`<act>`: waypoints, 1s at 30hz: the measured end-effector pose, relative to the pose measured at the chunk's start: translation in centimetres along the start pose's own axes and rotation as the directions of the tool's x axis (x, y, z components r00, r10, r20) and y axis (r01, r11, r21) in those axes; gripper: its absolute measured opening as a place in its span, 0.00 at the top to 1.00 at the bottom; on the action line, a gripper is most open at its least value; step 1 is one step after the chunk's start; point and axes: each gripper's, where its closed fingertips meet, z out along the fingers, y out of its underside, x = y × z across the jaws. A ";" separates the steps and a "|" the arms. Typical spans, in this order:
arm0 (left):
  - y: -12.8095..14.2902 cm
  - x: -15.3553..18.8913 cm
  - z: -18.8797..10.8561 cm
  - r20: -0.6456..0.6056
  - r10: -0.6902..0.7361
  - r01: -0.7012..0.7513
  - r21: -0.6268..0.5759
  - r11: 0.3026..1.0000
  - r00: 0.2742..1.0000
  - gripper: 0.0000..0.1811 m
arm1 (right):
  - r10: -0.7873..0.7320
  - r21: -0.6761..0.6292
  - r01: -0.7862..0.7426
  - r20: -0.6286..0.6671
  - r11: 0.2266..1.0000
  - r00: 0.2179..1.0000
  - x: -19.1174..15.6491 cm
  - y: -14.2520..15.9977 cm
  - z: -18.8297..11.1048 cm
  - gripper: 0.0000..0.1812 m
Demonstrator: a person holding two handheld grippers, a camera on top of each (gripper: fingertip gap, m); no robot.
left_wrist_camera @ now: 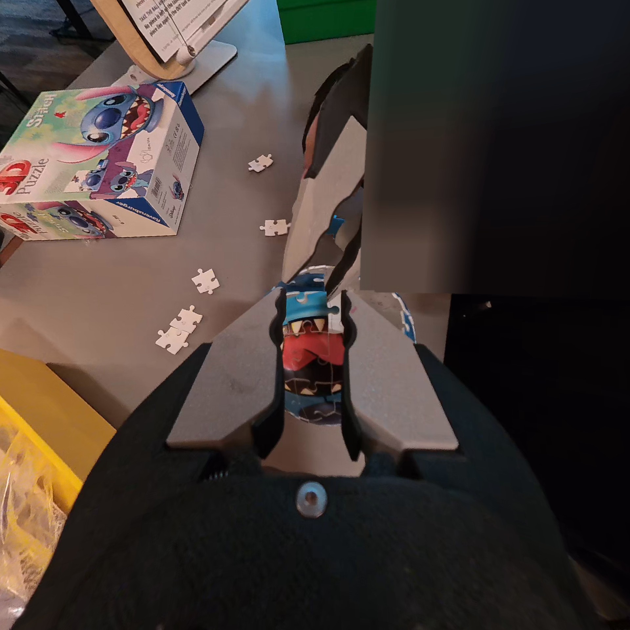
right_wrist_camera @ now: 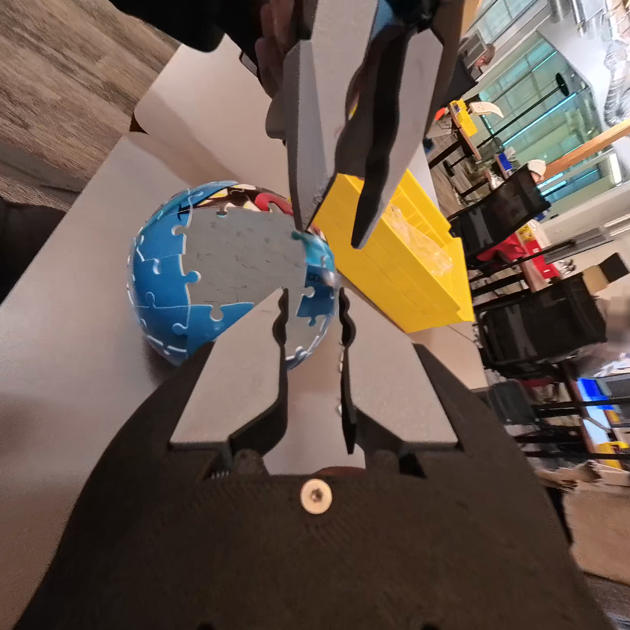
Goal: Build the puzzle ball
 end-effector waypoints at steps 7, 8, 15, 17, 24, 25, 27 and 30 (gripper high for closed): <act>0.1 0.2 0.0 -0.003 -0.005 0.005 0.000 1.000 1.000 0.84 | -0.092 -0.033 0.090 -0.044 0.995 0.995 0.4 -0.2 0.7 0.88; 0.2 0.4 0.1 -0.011 -0.006 0.006 -0.005 1.000 1.000 0.84 | -0.098 -0.035 0.096 -0.045 0.995 0.994 0.4 -0.2 0.8 0.88; 0.6 0.6 0.7 -0.032 0.001 -0.003 -0.043 0.999 1.000 0.83 | -0.100 -0.035 0.099 -0.042 0.994 0.994 0.5 -0.2 0.9 0.92; 0.5 0.6 0.6 -0.029 0.004 -0.005 -0.037 0.999 1.000 0.83 | -0.081 -0.024 0.080 -0.042 0.997 0.996 0.7 -0.2 0.8 0.93; 0.5 0.4 0.4 -0.022 -0.005 0.005 -0.027 1.000 1.000 0.83 | -0.078 -0.027 0.076 -0.083 0.997 0.993 1.1 0.0 0.4 0.99; 0.5 0.5 0.4 -0.022 -0.005 0.005 -0.027 1.000 1.000 0.83 | -0.069 -0.024 0.068 -0.083 0.997 0.994 1.2 0.1 0.4 0.99; 0.4 0.6 0.3 -0.022 -0.003 0.003 -0.027 1.000 1.000 0.83 | -0.053 -0.021 0.051 -0.084 0.998 0.995 1.1 0.3 0.2 0.99; 0.4 0.6 0.2 -0.018 -0.005 0.004 -0.028 1.000 1.000 0.83 | -0.056 -0.029 0.053 -0.092 0.998 0.994 1.0 0.6 0.0 1.00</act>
